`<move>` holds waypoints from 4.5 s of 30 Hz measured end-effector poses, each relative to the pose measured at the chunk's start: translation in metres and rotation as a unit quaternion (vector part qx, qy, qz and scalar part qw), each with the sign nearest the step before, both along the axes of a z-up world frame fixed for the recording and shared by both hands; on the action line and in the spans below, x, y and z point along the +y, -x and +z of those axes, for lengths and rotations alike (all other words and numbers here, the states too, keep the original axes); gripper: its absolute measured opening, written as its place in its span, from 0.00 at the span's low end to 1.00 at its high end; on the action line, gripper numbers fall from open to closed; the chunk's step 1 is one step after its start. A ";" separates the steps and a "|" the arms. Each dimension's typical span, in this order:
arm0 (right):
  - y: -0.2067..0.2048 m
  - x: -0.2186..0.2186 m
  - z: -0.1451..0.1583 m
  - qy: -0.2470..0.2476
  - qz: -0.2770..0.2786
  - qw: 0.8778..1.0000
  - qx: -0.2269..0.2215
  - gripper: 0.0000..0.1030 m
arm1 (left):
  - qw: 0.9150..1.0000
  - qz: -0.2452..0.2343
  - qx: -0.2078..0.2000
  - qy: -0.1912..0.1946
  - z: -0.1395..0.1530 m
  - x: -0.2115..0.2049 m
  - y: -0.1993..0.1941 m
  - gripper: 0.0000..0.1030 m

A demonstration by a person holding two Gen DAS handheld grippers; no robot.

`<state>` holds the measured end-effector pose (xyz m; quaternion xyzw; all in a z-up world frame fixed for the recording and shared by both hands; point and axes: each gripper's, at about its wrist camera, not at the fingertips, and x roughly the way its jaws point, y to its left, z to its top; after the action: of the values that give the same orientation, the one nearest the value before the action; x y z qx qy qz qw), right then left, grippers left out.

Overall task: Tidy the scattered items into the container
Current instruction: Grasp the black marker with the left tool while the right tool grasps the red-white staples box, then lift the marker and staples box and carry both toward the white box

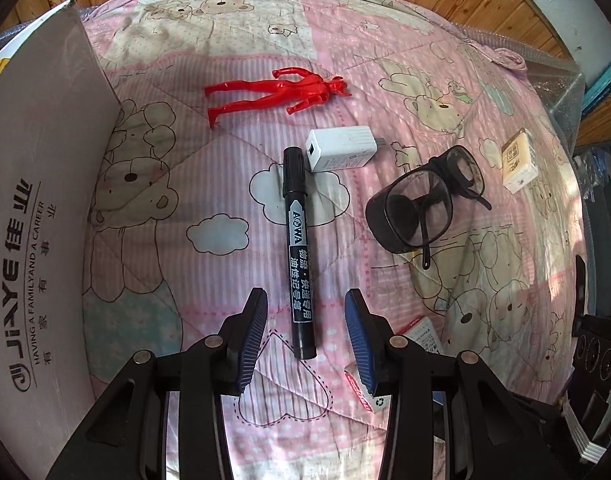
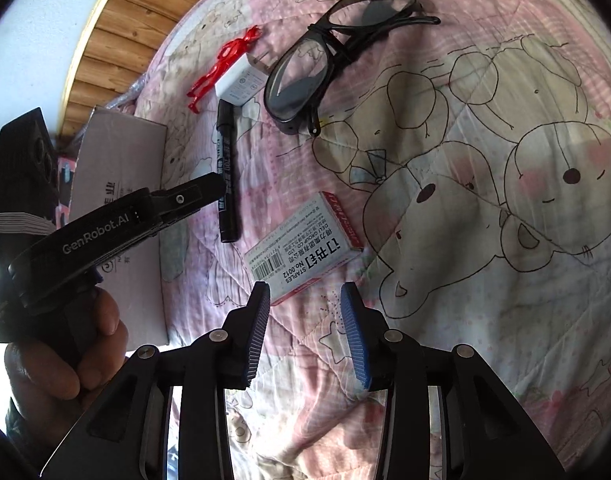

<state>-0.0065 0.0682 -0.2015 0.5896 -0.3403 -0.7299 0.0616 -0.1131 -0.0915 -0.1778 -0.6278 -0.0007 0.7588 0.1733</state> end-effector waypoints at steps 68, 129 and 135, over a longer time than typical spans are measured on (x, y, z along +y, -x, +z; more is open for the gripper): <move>0.026 -0.051 0.040 -0.096 0.112 0.987 0.067 0.15 | 0.997 0.022 0.064 -0.035 0.045 -0.040 -0.034 0.14; -0.002 -0.119 0.153 -0.177 0.208 0.946 0.177 0.15 | 0.983 0.092 0.151 -0.047 0.143 -0.107 -0.103 0.14; 0.002 -0.122 0.161 -0.177 0.211 0.943 0.185 0.15 | 0.981 0.101 0.156 -0.053 0.149 -0.115 -0.103 0.14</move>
<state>-0.0087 -0.0534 -0.0409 0.5037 -0.0561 -0.8448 0.1713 -0.0098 -0.2067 -0.0292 -0.4881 -0.0773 0.8601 0.1265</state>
